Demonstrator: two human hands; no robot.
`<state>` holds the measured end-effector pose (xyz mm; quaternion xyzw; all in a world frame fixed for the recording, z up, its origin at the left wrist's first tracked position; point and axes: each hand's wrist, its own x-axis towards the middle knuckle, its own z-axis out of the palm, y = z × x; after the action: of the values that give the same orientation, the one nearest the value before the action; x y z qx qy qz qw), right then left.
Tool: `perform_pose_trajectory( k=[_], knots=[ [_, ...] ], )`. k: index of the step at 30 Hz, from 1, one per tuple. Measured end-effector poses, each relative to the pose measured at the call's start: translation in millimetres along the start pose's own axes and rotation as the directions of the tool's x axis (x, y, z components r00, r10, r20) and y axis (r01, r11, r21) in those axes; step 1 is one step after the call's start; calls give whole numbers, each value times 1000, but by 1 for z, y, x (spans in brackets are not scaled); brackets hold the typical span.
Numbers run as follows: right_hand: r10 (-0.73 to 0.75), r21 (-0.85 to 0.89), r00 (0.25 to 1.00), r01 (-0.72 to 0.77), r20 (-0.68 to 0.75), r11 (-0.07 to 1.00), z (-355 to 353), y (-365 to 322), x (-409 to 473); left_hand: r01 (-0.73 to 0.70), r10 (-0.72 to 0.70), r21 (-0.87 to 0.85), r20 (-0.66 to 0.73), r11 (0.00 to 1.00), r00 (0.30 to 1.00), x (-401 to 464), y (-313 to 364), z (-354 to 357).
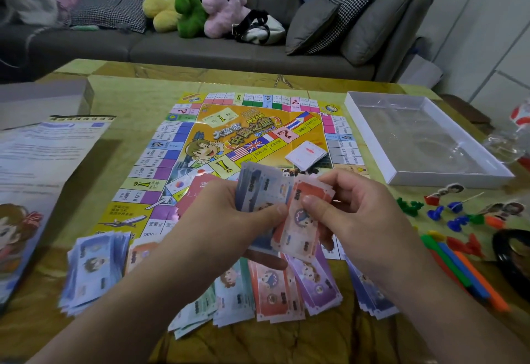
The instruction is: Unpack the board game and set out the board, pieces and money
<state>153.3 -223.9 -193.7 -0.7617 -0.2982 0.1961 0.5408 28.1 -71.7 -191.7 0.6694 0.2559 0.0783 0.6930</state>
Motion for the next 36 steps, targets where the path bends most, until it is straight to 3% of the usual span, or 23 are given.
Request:
perform_pose_trajectory(
  k=[6, 9, 14, 20, 24, 32, 36],
  knots=[
    [6, 51, 999, -4, -31, 999, 2, 0, 0, 10, -10, 45, -12, 999, 1000, 0, 6, -7],
    [33, 71, 997, -28, -72, 997, 1, 0, 2, -14, 15, 9, -115, 1000, 993, 4, 12, -28],
    [42, 13, 999, -42, 25, 999, 28, 6, -2, 42, -76, -153, -225, 987, 971, 5, 21, -75],
    [12, -53, 984, -3, 176, 999, 73, -7, 1, -24, -17, -174, -231, 984, 973, -3, 21, -98],
    [14, -66, 985, -3, 170, 998, 78, -17, 10, -44, 10, -153, -214, 987, 977, -6, 20, -100],
    [164, -406, 954, -49, 252, 912, 40, -5, 8, -43, 29, -102, -137, 994, 990, -9, 22, -88],
    [141, -521, 953, 20, 268, 853, 42, 10, -3, -51, 40, -137, -84, 989, 996, -10, 22, -76]
  ],
)
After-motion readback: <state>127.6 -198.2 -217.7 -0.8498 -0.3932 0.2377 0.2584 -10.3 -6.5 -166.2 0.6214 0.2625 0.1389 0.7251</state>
